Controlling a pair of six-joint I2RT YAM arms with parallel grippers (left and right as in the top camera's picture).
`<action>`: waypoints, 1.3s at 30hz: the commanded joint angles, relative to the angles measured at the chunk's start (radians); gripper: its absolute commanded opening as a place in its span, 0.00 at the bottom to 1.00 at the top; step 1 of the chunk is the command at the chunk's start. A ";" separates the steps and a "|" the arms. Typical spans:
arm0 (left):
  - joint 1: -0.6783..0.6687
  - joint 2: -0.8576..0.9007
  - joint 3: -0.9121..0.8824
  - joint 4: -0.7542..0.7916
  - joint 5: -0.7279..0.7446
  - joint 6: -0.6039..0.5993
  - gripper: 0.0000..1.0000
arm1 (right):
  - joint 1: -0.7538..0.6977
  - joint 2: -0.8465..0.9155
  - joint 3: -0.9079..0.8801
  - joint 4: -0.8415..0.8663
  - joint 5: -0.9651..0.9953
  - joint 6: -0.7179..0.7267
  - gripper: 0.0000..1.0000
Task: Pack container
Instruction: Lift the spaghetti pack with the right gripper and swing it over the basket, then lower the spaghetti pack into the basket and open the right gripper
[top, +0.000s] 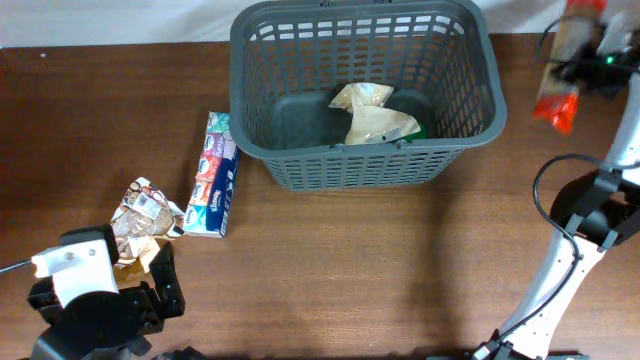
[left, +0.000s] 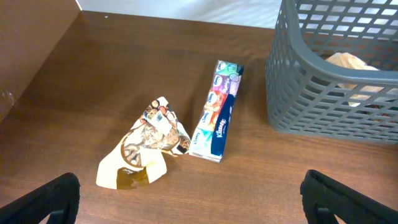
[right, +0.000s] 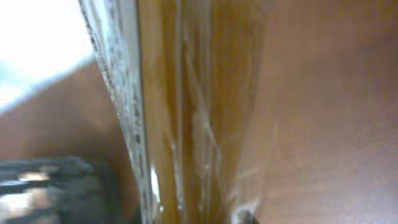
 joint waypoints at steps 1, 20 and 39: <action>0.004 -0.002 0.005 0.002 0.007 0.005 1.00 | 0.003 -0.063 0.238 -0.012 -0.185 0.027 0.04; 0.004 -0.002 0.005 0.002 0.007 0.005 0.99 | 0.335 -0.403 0.246 0.006 -0.363 -0.461 0.04; 0.004 -0.002 0.005 0.002 0.007 0.005 1.00 | 0.613 -0.354 0.011 -0.043 -0.013 -0.743 0.04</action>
